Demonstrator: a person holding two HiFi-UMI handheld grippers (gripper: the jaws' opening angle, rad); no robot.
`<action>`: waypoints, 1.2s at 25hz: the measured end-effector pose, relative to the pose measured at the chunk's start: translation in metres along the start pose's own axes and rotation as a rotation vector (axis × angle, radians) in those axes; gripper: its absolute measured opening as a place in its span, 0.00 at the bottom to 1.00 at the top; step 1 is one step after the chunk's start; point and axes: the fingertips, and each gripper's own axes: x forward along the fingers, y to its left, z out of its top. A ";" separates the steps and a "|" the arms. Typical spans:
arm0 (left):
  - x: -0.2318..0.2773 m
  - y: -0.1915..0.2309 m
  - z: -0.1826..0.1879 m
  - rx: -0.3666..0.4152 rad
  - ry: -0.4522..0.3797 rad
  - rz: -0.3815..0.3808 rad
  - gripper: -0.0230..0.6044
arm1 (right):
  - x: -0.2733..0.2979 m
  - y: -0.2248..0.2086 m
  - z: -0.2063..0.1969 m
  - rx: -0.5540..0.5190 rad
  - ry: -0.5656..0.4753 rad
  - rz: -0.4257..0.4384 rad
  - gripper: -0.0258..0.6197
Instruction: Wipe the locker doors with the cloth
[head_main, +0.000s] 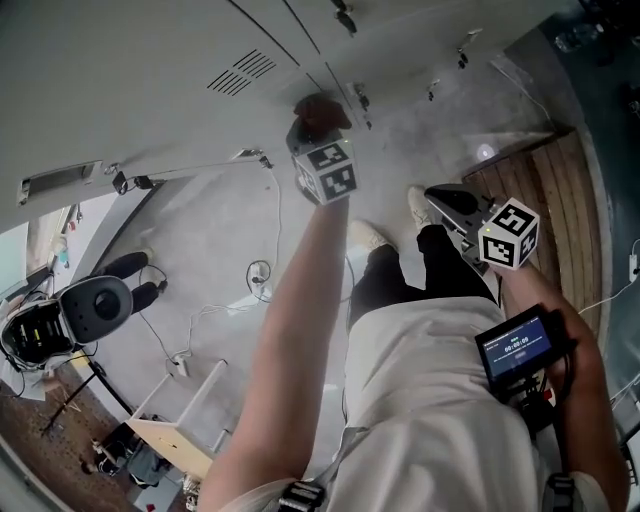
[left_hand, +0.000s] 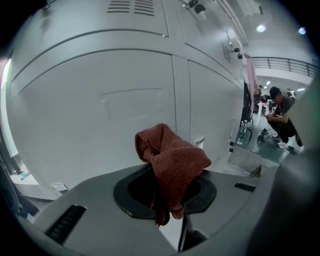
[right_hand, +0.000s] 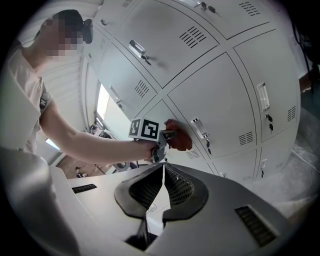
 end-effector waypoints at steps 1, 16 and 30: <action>-0.002 0.000 0.004 0.005 -0.011 -0.013 0.16 | 0.001 0.003 -0.001 0.003 -0.006 -0.008 0.07; -0.055 0.174 -0.088 -0.164 0.118 0.199 0.16 | 0.066 0.046 -0.023 -0.001 -0.008 0.028 0.07; -0.025 0.178 -0.138 -0.609 0.130 0.214 0.16 | 0.020 0.016 -0.046 0.028 0.071 0.004 0.07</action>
